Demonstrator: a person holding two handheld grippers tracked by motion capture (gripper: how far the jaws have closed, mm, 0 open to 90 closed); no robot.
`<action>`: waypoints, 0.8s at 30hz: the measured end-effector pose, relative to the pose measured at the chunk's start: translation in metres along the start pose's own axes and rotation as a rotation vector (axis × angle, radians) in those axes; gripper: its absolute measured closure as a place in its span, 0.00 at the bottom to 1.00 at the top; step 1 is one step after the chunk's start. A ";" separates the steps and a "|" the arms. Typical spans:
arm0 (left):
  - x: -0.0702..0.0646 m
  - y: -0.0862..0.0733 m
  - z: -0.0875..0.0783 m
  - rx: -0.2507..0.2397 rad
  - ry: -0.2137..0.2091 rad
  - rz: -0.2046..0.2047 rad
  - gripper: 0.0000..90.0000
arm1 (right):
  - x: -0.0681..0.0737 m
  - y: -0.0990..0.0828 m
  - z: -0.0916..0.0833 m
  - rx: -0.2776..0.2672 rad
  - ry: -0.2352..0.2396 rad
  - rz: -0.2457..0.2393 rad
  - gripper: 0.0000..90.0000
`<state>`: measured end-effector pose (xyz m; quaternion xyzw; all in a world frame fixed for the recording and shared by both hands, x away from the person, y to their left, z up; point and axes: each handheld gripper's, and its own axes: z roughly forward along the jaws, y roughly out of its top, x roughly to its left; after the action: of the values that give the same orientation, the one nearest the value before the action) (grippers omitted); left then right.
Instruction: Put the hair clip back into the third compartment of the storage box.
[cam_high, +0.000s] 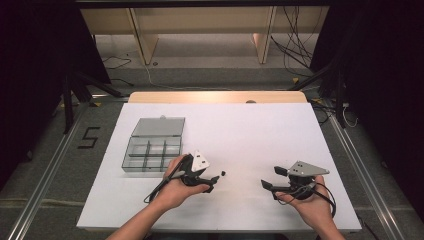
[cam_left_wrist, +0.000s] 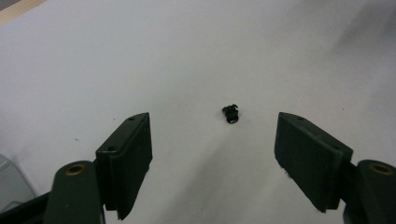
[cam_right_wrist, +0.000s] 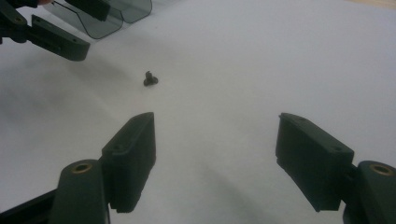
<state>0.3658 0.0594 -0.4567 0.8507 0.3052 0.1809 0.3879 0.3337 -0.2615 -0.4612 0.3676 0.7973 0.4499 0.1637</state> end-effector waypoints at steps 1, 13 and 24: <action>0.000 0.000 0.000 0.000 0.000 0.000 0.31 | 0.000 0.000 0.000 0.000 0.000 0.000 0.33; -0.003 0.007 0.030 0.040 0.011 -0.038 0.34 | -0.001 0.000 0.000 -0.003 -0.005 -0.006 0.33; -0.005 0.008 0.051 0.068 0.029 -0.081 0.43 | -0.002 0.000 0.000 -0.001 -0.005 -0.006 0.33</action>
<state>0.3929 0.0240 -0.4833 0.8475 0.3512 0.1670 0.3613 0.3349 -0.2626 -0.4612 0.3661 0.7978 0.4489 0.1674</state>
